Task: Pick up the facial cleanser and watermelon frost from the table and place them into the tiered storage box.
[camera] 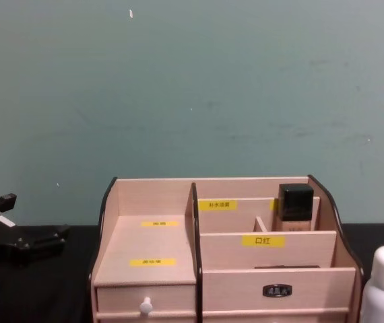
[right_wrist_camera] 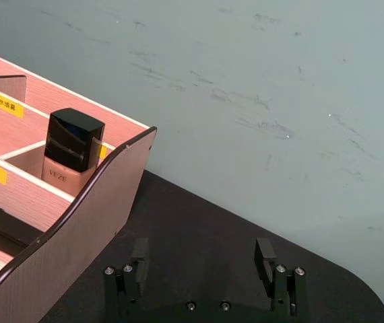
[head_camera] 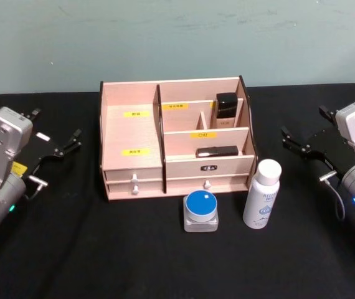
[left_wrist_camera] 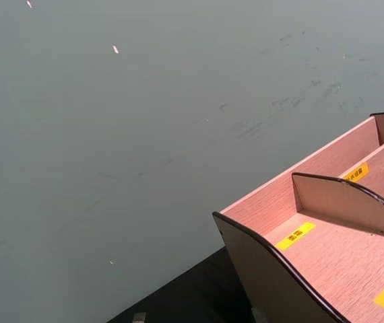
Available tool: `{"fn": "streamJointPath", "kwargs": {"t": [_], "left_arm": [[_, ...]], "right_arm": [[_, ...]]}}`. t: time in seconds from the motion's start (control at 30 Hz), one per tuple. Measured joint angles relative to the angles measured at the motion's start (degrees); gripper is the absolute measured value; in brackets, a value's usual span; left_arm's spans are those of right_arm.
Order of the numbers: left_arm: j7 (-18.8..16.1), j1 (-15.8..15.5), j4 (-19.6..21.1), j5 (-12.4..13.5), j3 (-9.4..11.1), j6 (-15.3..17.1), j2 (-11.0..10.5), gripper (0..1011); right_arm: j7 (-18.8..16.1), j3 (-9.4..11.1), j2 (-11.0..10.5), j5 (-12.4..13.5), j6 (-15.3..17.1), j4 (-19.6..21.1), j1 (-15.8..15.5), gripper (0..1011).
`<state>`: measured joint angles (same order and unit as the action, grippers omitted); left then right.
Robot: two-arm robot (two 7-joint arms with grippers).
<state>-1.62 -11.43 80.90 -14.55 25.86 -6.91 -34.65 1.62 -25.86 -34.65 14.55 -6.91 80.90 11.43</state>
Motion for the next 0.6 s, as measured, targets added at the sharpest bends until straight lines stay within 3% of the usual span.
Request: {"fn": "streamJointPath", "kwargs": {"t": [0.6], "left_arm": [[0.00,0.00,0.00,0.00,0.00,0.00,0.00,1009]], "right_arm": [[0.00,0.00,0.00,0.00,0.00,0.00,0.00,1002]]}}
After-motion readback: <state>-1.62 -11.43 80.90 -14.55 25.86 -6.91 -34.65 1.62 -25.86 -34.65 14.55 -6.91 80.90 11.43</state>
